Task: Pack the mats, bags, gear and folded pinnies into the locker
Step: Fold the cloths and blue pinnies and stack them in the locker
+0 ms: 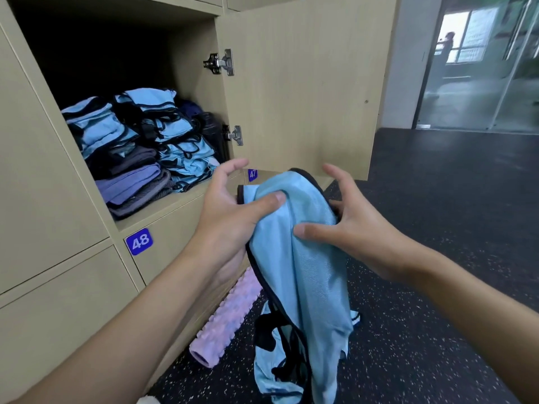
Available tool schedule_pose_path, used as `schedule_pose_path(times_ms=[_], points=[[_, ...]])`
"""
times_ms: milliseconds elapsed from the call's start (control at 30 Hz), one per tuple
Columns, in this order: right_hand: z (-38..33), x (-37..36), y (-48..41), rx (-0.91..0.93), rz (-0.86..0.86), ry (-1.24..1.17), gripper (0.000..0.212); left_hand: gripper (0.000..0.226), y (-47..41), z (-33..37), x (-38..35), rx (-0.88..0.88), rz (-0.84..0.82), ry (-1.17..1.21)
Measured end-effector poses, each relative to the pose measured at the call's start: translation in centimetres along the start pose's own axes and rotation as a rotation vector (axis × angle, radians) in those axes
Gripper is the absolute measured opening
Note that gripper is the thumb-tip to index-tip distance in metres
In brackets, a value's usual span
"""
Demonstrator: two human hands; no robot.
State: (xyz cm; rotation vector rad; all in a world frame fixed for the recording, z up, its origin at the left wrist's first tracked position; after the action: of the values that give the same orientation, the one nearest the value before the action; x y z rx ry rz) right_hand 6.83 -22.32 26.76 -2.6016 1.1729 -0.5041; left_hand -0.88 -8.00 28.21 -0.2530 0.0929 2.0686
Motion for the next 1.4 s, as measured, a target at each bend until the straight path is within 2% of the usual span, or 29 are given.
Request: schedule_pose_path(times_ms=[100,300,367,467,567,667,800,900,967,1033,1200,1267,1300,1400], points=[[0.8,-0.6,0.2,-0.032,0.005,-0.051,0.097,0.064,-0.2,0.9,0.9,-0.007,0.046,0.047],[-0.4,1.4,-0.3,0.110,0.237,-0.078,0.074,0.061,-0.5,0.7,2.8,0.027,0.173,0.127],[-0.4,1.5,-0.2,0.118,0.246,-0.102,0.080,0.059,-0.5,0.7,2.7,0.038,0.174,0.129],[-0.3,0.2,-0.2,0.114,0.154,-0.015,0.100,0.056,-0.2,0.7,2.2,0.055,0.156,0.096],[-0.5,0.1,-0.4,0.146,0.182,-0.014,0.097,0.057,-0.3,0.6,2.4,0.063,0.179,0.085],[-0.7,1.0,-0.5,0.156,0.248,-0.048,0.092,0.074,-0.5,-0.8,2.4,0.153,0.179,0.061],[-0.6,2.6,-0.5,0.158,0.358,-0.008,0.089,0.101,0.2,-5.1,0.2,0.413,0.023,0.070],[0.5,3.5,-0.8,0.123,0.356,0.013,0.097,0.101,-0.1,-4.3,0.0,0.338,0.033,0.170],[1.3,2.2,-1.1,0.069,0.216,0.010,0.107,0.095,-0.5,-2.8,1.0,0.229,0.110,0.212],[2.0,0.9,-1.1,0.049,0.118,0.029,0.109,0.092,-0.6,-2.4,1.9,0.204,0.179,0.194],[0.9,2.4,-1.0,0.162,0.299,0.018,0.093,0.108,-0.1,-6.0,0.1,0.389,0.036,0.116],[0.8,3.4,-0.9,0.158,0.366,0.034,0.094,0.106,-0.1,-6.3,-0.7,0.370,-0.002,0.066],[0.9,3.4,-1.0,0.141,0.351,0.031,0.096,0.104,-0.2,-5.9,-0.5,0.336,0.013,0.061],[1.7,1.5,-1.3,0.063,0.162,0.017,0.106,0.093,-0.9,-3.6,1.6,0.197,0.164,0.115]])
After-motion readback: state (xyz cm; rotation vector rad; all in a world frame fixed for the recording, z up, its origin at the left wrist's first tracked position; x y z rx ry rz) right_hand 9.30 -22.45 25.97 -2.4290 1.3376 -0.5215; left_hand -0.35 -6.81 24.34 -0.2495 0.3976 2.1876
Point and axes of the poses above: each hand's wrist, its own y-axis away from the middle knuckle, its own x-axis out of the back of the hand, z = x × y, the point moved 10 cm from there along -y, towards the middle knuckle, and after that the axes turned 10 degrees about x, right-handed, at the moved point
